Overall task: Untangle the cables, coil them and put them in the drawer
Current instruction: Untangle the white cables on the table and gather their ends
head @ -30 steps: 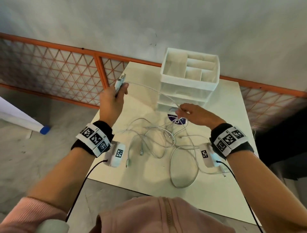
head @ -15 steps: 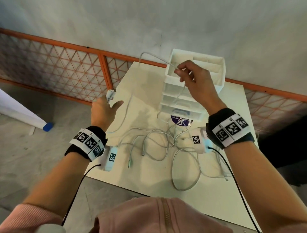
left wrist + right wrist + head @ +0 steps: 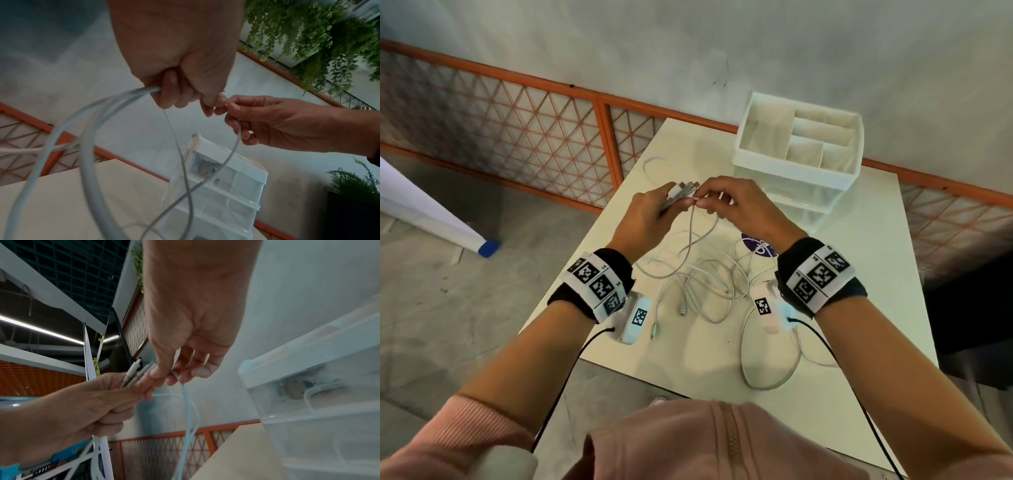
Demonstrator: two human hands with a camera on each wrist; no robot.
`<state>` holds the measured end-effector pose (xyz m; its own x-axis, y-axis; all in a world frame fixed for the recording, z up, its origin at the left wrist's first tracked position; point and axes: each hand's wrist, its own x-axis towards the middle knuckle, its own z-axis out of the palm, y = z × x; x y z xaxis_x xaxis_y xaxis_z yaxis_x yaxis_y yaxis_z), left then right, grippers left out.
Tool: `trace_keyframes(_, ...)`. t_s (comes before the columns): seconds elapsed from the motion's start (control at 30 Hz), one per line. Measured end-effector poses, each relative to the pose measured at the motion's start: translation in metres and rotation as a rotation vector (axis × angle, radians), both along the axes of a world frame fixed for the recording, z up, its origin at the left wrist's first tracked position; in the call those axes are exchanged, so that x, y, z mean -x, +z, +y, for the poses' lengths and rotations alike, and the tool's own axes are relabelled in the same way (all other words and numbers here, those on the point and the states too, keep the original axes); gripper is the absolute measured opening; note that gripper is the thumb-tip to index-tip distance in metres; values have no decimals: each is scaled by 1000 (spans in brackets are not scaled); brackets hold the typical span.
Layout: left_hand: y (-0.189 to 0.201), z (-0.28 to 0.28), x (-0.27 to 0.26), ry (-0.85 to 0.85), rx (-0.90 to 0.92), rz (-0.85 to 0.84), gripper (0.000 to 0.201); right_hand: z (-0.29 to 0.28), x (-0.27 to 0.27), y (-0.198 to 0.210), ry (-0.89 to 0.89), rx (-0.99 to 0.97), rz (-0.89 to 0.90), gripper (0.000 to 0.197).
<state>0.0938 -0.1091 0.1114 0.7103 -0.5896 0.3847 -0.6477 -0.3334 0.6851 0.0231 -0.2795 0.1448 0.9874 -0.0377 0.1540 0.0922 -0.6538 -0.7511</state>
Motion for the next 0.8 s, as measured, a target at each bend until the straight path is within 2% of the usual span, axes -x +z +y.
trace_keyframes(0.1,-5,1,-1,130,47,-77,28,-8,-2,-13,-9,26,66,12)
trace_keyframes(0.2,1,4,-1,282,170,-107,25,-16,1,-35,1,69,190,12)
trace_keyframes(0.3,5,6,-3,368,181,-164,26,-24,5,-56,-71,-59,346,18)
trace_keyframes(0.37,0,5,-3,389,83,-218,27,-36,11,-67,-170,-154,415,21)
trace_keyframes(0.47,-20,0,3,362,-61,-196,26,-71,27,-90,-270,-5,465,17)
trace_keyframes(0.53,-35,-4,10,339,-253,-106,27,-92,42,-107,-359,97,496,16)
trace_keyframes(0.6,-54,-10,13,286,-523,16,31,-104,61,-123,-431,131,523,15)
trace_keyframes(0.67,-69,-17,18,192,-710,117,33,-107,78,-140,-435,135,564,20)
trace_keyframes(0.8,-80,-30,25,86,-786,217,32,-96,97,-172,-373,200,611,42)
